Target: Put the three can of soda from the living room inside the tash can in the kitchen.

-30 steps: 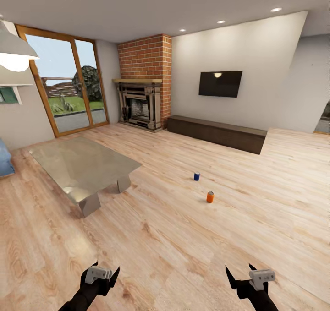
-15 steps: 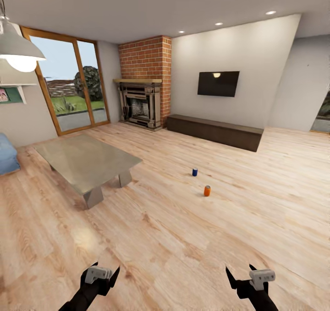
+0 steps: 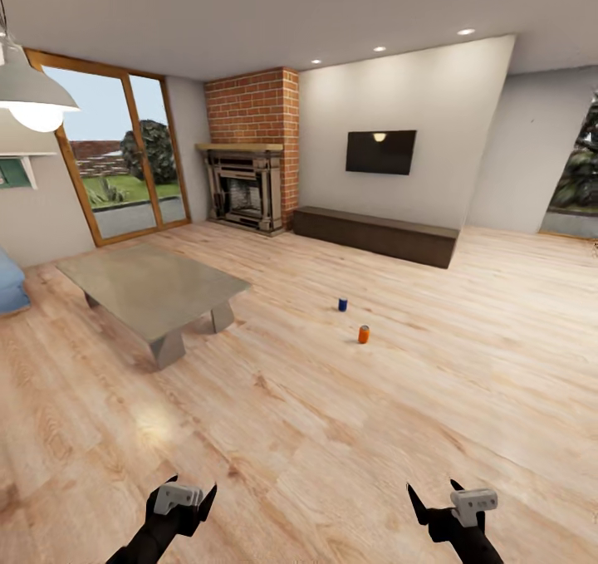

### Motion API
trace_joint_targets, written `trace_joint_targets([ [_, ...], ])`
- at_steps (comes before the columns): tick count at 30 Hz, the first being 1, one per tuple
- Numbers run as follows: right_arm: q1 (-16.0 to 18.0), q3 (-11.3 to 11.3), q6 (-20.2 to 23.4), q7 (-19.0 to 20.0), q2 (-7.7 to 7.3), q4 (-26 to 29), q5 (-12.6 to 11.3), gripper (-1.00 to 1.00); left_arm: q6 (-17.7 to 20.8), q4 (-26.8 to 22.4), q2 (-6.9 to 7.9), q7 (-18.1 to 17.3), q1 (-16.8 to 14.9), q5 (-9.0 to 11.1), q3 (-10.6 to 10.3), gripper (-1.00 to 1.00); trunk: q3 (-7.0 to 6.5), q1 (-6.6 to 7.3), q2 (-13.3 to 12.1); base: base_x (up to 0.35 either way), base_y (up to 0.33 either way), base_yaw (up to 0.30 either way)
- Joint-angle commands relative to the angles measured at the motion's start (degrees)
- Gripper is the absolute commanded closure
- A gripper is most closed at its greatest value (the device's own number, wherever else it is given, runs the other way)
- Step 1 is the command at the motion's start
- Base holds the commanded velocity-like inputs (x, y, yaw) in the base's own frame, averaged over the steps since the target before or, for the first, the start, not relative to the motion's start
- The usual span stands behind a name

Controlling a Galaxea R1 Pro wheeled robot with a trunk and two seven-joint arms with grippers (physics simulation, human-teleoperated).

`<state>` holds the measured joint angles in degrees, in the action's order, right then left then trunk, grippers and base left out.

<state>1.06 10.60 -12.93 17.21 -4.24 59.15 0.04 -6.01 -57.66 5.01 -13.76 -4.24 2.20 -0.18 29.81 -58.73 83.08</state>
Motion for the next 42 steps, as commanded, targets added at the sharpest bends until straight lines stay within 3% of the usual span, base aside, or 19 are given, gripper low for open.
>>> trace_joint_targets([
  [1,0.0,0.03,-0.03,0.04,-0.01,0.0,0.01,-1.0,0.01,0.0,0.02,-0.01,0.0,-0.02,0.0,-1.0,-0.03,0.0,0.0,-0.3,0.14,-0.22],
  [19,-0.09,0.81,-0.3,0.11,-0.44,-1.55,-0.35,-1.0,0.03,0.0,0.12,-0.06,0.02,-0.16,-0.17,-1.0,-0.31,0.0,0.0,-0.252,0.139,-0.064],
  [28,-0.09,0.77,-0.29,-0.01,-0.18,-1.63,-0.43,-1.0,0.03,0.01,0.09,-0.04,0.02,-0.18,-0.19,-1.0,-0.33,0.0,0.0,-0.111,0.011,-0.025],
  [42,-0.09,1.05,-0.45,0.06,-0.25,-1.76,-0.65,-1.0,0.03,0.07,0.09,-0.04,0.02,-0.24,-0.19,-1.0,-0.85,0.0,0.0,-0.026,0.001,-0.213],
])
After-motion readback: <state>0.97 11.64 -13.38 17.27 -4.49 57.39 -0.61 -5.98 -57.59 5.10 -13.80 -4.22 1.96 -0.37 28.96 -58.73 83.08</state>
